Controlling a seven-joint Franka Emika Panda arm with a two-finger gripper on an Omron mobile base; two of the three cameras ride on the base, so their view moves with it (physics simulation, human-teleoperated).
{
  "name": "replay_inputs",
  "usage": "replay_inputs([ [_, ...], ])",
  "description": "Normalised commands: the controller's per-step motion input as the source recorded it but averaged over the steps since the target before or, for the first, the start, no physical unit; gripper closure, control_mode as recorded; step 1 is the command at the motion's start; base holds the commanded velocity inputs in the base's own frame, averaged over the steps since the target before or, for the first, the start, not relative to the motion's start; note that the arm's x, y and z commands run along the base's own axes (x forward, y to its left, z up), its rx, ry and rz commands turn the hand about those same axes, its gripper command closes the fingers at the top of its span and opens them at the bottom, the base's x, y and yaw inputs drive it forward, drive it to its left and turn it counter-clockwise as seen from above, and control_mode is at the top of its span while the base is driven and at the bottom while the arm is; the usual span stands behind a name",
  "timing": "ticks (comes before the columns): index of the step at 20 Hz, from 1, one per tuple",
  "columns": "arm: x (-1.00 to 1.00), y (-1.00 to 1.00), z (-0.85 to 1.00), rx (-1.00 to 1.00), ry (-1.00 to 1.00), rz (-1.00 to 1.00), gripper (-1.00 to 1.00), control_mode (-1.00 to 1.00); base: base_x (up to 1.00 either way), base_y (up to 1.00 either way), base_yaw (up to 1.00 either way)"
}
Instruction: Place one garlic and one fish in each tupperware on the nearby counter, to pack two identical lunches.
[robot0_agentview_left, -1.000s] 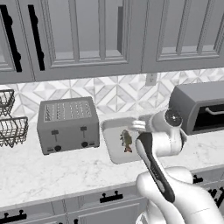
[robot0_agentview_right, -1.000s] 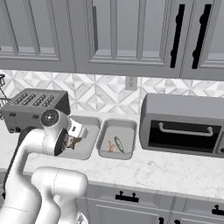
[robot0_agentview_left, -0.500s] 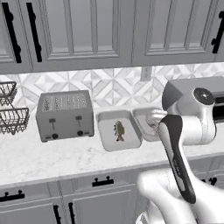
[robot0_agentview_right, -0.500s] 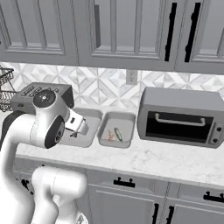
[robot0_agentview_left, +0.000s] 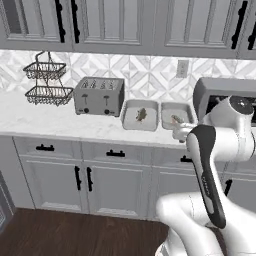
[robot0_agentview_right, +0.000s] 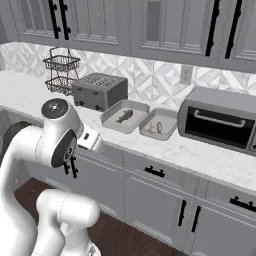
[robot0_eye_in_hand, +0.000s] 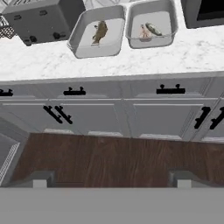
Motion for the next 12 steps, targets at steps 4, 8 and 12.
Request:
replay_inputs([
  [4,0.0,0.0,0.0,0.0,0.0,0.0,-1.0,1.0,-0.82,-0.31,0.76],
  [8,0.0,0.0,0.0,0.0,0.0,0.0,-1.0,1.0,-0.8,-0.29,0.77],
  [12,0.0,0.0,0.0,0.0,0.0,0.0,-1.0,1.0,-0.49,-0.09,0.92],
])
